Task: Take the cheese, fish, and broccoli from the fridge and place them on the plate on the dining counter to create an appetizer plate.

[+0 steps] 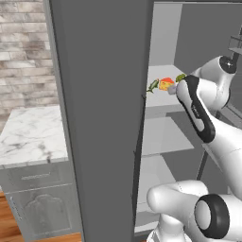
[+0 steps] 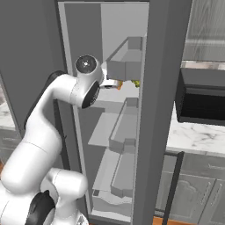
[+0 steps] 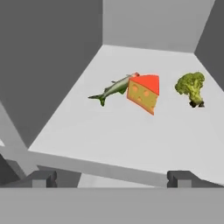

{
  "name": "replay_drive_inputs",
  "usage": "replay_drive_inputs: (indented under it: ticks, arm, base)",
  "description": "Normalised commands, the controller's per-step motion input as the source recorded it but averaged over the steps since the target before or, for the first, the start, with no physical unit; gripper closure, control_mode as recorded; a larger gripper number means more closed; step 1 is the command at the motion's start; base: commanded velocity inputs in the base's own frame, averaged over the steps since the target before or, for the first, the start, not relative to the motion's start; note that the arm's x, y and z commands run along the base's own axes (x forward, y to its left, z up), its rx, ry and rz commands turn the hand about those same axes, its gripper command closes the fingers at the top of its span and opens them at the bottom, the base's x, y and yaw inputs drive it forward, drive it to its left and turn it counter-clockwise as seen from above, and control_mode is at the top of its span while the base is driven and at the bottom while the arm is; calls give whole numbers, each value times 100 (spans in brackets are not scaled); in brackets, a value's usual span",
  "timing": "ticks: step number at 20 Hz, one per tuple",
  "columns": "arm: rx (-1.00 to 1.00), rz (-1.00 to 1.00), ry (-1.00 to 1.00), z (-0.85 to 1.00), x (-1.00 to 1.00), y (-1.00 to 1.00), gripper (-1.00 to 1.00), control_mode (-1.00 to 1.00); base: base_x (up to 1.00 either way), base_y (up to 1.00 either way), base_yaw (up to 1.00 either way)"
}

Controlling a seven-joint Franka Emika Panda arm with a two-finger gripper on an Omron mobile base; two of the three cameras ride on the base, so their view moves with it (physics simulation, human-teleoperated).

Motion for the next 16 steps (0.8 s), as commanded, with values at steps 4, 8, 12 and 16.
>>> replay_drive_inputs:
  ticks: [4,8,12,16]
  arm:
    - [0,6,15,-3,27,0,-100,-100]
    - [0,5,7,-11,28,-4,-100,-100]
    - [0,5,2,-7,27,-8,-100,-100]
    - [0,4,0,-9,26,-2,-100,-100]
  base:
    - [0,0,0]
    - [0,0,0]
    - [0,0,0]
    - [0,0,0]
